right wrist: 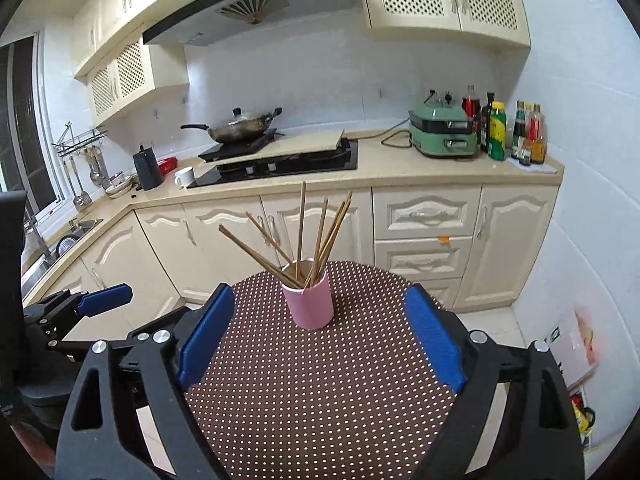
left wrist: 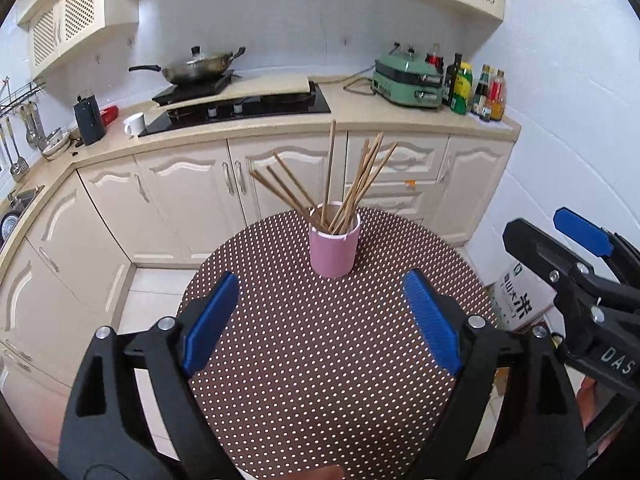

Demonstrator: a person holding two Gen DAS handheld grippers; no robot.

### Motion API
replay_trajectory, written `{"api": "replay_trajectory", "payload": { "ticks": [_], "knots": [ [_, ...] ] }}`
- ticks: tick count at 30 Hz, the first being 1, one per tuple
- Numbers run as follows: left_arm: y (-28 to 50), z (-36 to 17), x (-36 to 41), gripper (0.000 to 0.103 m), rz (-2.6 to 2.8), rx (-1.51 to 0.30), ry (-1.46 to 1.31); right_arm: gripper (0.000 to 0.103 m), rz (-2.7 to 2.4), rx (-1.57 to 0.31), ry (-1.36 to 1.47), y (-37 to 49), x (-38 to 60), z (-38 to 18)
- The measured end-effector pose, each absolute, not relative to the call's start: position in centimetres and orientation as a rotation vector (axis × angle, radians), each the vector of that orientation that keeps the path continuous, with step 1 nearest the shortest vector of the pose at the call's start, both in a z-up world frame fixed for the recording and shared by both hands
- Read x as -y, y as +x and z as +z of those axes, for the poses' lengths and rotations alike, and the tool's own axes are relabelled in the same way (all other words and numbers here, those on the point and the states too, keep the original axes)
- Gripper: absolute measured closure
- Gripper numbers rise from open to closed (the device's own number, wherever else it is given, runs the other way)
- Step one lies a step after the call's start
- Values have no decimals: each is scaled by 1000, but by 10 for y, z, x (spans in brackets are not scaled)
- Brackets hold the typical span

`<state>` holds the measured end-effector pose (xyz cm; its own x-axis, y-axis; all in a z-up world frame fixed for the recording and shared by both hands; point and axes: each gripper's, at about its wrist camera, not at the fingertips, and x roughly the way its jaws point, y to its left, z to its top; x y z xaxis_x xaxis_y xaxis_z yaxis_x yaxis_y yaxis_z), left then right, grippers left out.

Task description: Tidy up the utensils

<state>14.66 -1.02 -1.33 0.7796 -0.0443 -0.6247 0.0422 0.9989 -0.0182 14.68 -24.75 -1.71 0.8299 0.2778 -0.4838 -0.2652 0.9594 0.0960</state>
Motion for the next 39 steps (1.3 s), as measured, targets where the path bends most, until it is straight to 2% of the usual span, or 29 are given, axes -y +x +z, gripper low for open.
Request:
{"api": "replay_trajectory", "payload": {
  "ticks": [7,39],
  "knots": [
    [138,3,14,17,-38,-619,-15,12,258,-452,-18,133,252,-4],
    [131,18,19,16,-9,-587,-4,10,260,-436,1,121,263,-3]
  ]
}}
